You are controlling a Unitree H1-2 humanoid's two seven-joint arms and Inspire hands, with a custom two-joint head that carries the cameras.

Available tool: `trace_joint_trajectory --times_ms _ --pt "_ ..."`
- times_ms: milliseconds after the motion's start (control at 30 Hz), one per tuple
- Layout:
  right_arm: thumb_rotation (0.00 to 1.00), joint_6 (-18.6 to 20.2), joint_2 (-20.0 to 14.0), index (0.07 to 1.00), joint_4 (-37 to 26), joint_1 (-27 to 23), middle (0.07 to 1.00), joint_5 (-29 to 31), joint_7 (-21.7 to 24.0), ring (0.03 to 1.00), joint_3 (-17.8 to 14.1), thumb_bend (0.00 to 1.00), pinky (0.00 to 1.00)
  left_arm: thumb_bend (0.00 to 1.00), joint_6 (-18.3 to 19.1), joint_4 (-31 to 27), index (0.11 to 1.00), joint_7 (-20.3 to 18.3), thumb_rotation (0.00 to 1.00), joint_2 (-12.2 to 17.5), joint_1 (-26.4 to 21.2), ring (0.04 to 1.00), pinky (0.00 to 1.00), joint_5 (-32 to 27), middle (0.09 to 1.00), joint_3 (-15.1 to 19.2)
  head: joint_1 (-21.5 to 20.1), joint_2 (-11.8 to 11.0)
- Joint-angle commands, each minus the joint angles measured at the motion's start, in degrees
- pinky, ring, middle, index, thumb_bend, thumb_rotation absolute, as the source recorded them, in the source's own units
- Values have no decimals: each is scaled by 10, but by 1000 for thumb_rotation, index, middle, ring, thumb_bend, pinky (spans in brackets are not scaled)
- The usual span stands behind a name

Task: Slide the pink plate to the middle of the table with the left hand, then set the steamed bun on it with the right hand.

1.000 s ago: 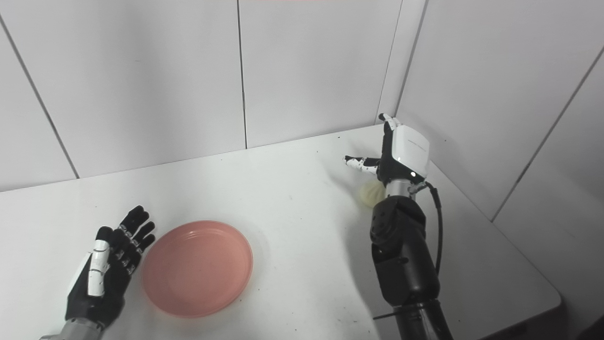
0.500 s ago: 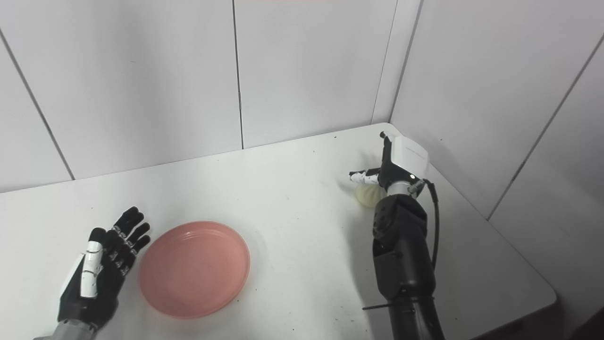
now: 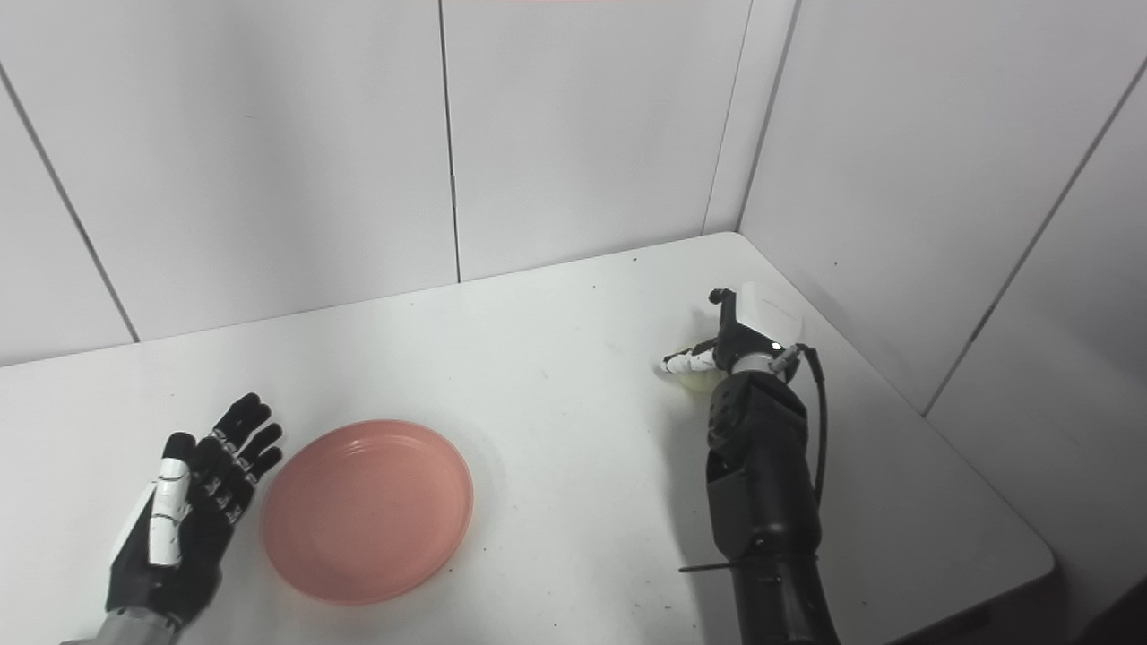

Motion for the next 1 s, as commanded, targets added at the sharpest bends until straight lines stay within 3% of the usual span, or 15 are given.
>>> trace_joint_trajectory --times_ms 0,100,133,167,300,467,500,567,667,800,967 --pt "302 -1 -24 782 -14 -21 815 -17 11 750 11 817 560 698 -15 18 871 -11 977 10 16 932 941 -2 947 3 1 1" --pt "250 -1 -37 773 -15 -13 778 -23 31 727 28 798 558 705 -13 15 871 -9 974 10 17 932 942 -2 946 2 2 2" --pt "192 -1 -41 767 -12 -11 655 -22 34 581 31 784 439 704 -12 14 870 -9 974 10 18 932 944 -2 946 3 2 2" --pt "40 -1 -44 758 -10 -10 511 -19 38 341 33 612 248 698 -11 13 870 -8 975 10 18 931 944 -2 945 3 2 3" --pt "3 -1 -42 732 -23 -8 472 -25 56 224 28 569 148 699 -17 20 872 -9 979 11 17 935 947 0 949 2 2 3" --pt "0 -1 -36 646 -21 -8 469 -23 37 222 17 564 149 704 -15 20 874 -11 972 10 17 941 953 -4 953 2 6 6" --pt "0 -1 -33 569 -21 -9 469 -19 27 211 13 547 141 704 -12 17 872 -9 966 9 18 939 950 -3 952 2 7 6" --pt "0 -1 -28 503 -27 -9 469 -7 11 205 6 535 133 702 -5 9 869 -6 963 7 19 936 943 -2 949 1 10 7" --pt "0 -1 -23 519 -35 -14 415 -7 15 295 -3 524 224 702 -6 11 873 -6 964 6 18 942 952 -1 953 0 12 8" --pt "0 -1 -19 528 -48 -19 432 5 19 351 -10 524 279 695 -12 16 876 -6 972 5 19 944 953 1 956 -2 20 10" --pt "0 -1 -26 518 -67 -12 452 62 10 395 8 526 331 695 -6 10 876 -5 970 1 22 951 960 3 962 -5 43 15"
